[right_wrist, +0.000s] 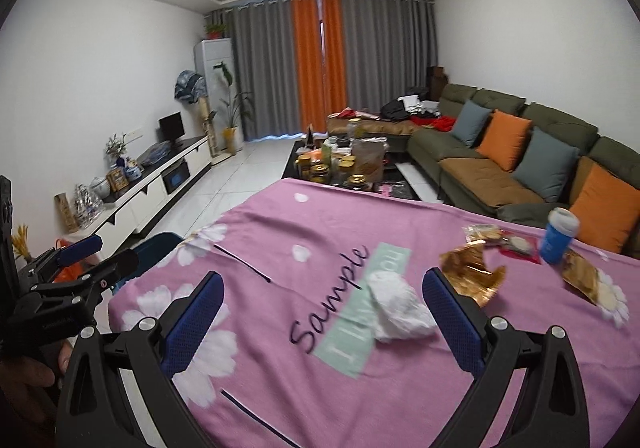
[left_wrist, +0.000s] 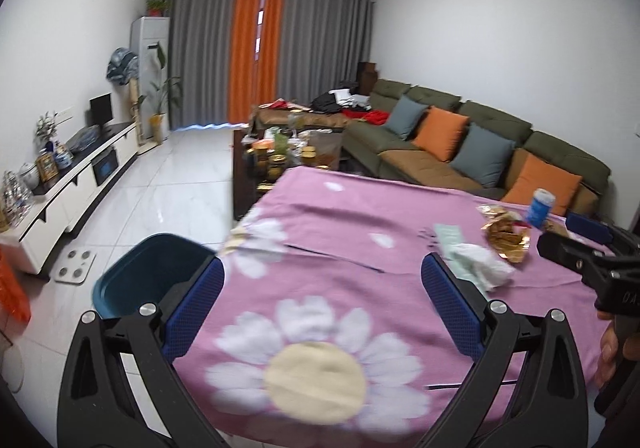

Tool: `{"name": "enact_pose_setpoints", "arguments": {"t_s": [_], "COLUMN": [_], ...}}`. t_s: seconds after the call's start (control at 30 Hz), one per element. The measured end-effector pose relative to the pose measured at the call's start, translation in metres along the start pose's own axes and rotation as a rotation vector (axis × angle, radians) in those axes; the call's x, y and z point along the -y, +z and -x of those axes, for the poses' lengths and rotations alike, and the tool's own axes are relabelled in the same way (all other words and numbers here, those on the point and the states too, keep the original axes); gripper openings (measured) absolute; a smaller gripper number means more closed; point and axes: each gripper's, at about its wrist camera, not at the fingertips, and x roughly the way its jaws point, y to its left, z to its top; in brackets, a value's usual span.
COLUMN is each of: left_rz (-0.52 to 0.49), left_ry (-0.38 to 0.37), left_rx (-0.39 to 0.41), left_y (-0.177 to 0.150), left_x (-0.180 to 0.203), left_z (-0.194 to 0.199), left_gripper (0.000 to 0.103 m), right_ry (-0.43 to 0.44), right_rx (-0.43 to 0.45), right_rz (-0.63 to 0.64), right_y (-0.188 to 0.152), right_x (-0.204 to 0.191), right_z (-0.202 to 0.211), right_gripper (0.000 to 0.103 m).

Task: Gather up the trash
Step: 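Move both tools back over the table toward the tissue and gold wrapper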

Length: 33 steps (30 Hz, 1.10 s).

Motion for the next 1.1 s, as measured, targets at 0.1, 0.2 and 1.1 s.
{"name": "enact_pose_setpoints", "arguments": {"t_s": [0.1,0.2,1.1], "left_rz": [-0.019,-0.049,-0.118], "left_ry": [-0.028,-0.061,-0.233], "left_rx": [0.010,0.023,0.022], "left_y": [-0.002,-0.007,-0.033], "left_x": [0.017,0.036,0.096], "left_z": [0.004,0.011,0.014], "left_gripper": [0.097,0.097,0.097], "right_ry": [-0.054,-0.104,-0.280], "right_rx": [0.031,0.053,0.073], "right_rz": [-0.009,-0.031,-0.129], "right_y": [-0.013,-0.028,-0.075], "right_x": [0.015,0.033,0.081], "right_z": [0.018,0.037,0.085], "right_gripper": [0.096,0.096,0.096]}}
